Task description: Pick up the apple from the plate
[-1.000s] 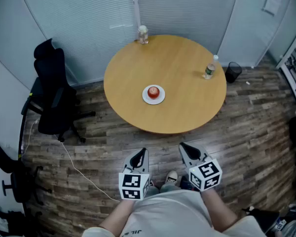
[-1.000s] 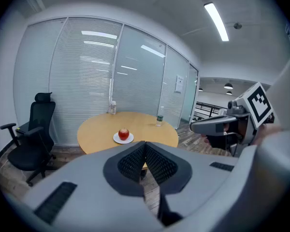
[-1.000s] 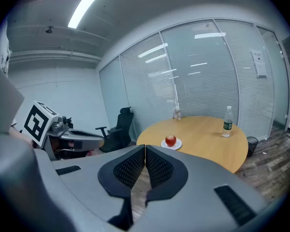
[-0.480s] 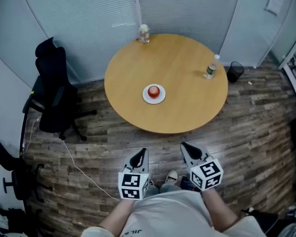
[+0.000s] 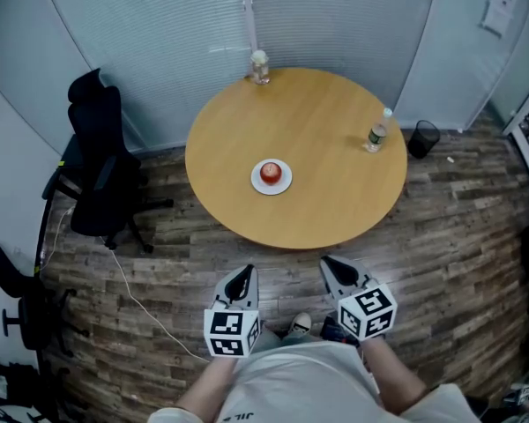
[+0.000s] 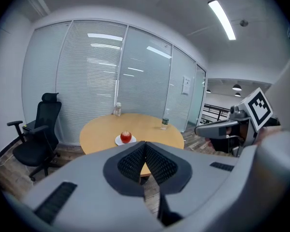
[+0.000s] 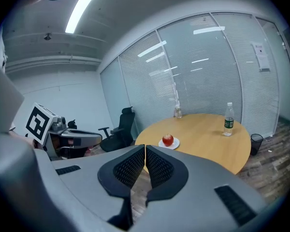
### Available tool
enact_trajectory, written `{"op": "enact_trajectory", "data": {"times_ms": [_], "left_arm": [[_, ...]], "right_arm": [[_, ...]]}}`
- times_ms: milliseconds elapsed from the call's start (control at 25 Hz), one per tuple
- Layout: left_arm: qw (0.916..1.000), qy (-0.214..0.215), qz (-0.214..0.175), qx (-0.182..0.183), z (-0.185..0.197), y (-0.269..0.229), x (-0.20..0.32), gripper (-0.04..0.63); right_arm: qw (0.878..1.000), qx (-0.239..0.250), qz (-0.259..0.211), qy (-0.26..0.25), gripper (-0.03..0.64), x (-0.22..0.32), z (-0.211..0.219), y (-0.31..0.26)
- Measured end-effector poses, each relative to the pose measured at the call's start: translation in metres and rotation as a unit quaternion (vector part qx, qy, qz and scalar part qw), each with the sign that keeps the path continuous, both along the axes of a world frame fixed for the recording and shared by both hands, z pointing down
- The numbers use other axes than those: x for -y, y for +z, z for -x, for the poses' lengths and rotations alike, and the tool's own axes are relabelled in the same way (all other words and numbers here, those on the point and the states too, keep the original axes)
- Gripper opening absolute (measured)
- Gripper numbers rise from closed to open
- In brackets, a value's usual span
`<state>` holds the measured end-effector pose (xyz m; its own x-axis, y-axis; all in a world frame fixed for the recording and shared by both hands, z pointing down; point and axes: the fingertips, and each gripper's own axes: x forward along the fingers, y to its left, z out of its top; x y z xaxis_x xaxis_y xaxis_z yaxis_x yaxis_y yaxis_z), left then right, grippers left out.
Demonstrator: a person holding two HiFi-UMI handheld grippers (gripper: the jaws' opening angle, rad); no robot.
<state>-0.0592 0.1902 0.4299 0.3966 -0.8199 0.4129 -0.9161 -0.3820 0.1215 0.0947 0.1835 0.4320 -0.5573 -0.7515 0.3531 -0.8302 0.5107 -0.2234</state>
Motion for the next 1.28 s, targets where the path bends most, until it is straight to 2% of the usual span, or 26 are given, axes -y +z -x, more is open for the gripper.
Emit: {"op": "enact_trajectory", "data": {"times_ms": [160,440,800,1120,1280], "left_arm": [[0.9999,-0.011,-0.009,-0.008,0.0,-0.004,0.005,0.003],[0.9997,-0.012,0.005,-0.022,0.009,0.013,0.036,0.003],[0.9986,0.041,-0.001,-0.034,0.006,0.011,0.133,0.003],[0.9962,0.081,-0.011,-0.028,0.024,0.002,0.203,0.003],[0.996,0.086,-0.001,-0.025,0.046,0.007,0.223,0.003]], "right_arm": [[1.0,-0.006,0.005,-0.012,0.032,0.005,0.0,0.003],[1.0,-0.014,0.019,-0.01,0.032,0.031,0.011,0.018],[0.998,-0.026,0.03,0.051,0.032,0.106,0.005,0.015],[0.995,-0.026,0.012,0.091,0.032,0.185,0.021,-0.003],[0.994,-0.021,0.009,0.104,0.032,0.209,0.033,-0.009]]}}
